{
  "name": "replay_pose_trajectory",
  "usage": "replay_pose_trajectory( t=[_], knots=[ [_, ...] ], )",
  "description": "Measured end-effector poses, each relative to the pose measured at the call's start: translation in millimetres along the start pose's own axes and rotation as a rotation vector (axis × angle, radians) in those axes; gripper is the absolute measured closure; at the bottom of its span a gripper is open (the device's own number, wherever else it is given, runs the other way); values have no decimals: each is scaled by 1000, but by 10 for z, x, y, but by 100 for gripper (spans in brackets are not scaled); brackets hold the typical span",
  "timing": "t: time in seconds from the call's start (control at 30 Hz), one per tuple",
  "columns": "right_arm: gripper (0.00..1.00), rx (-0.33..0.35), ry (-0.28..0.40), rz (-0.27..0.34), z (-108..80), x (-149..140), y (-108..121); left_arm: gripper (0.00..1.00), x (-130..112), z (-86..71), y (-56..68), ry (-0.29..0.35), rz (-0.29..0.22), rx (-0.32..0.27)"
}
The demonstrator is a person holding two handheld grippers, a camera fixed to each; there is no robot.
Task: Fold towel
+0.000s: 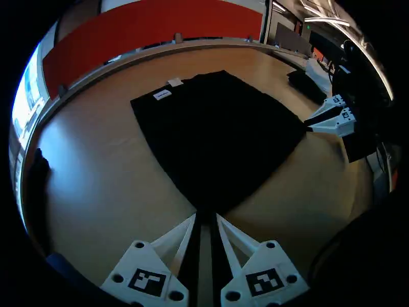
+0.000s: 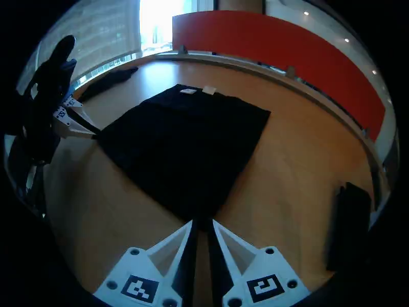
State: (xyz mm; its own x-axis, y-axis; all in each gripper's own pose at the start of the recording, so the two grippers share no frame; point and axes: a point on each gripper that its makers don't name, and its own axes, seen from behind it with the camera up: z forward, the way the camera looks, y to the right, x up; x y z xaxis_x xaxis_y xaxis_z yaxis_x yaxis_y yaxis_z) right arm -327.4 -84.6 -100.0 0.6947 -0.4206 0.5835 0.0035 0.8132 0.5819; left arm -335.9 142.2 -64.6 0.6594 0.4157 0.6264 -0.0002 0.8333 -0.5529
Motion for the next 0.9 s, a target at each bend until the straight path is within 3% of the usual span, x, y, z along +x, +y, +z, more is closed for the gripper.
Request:
replay_pose_trajectory(
  t=[0.57, 0.9],
  knots=[
    [87, 4, 15, -8, -71, 65, -6, 92, 73, -52, -2, 20, 6, 10],
    [87, 13, 29, -19, -253, 148, -45, 92, 141, -242, 66, 28, -31, 1]
  ],
)
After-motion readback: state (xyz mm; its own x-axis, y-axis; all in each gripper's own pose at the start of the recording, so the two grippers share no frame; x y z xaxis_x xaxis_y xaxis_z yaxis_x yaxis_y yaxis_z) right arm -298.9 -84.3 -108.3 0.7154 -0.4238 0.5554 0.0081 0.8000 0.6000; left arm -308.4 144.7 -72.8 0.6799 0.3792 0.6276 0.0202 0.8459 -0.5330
